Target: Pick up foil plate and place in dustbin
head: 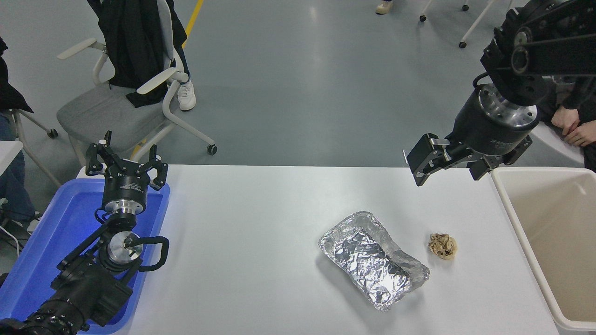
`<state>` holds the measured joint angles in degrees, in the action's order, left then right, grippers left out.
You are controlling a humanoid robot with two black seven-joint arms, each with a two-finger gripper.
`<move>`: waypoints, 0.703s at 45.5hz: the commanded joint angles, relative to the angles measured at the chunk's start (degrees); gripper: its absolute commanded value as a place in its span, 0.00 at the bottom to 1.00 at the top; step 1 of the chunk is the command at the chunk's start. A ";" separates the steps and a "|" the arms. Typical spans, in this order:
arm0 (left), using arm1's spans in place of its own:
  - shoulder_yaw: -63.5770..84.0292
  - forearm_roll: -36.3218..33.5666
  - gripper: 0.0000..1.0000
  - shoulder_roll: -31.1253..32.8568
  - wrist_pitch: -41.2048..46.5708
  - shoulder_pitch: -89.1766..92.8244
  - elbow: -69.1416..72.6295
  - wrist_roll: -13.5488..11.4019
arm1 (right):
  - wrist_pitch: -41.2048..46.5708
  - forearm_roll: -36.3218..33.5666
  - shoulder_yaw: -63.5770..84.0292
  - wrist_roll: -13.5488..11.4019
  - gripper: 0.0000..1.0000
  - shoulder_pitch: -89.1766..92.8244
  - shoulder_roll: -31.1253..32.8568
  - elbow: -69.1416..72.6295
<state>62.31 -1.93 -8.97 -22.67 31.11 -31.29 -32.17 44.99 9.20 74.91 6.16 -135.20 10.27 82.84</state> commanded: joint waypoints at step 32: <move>0.00 0.00 0.99 0.09 0.00 -0.09 0.00 -0.17 | -8.68 -0.24 -5.21 0.35 1.00 11.00 1.95 -2.68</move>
<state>62.31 -1.93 -8.88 -22.68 31.02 -31.30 -32.34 41.90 9.33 72.62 6.36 -128.03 11.35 80.04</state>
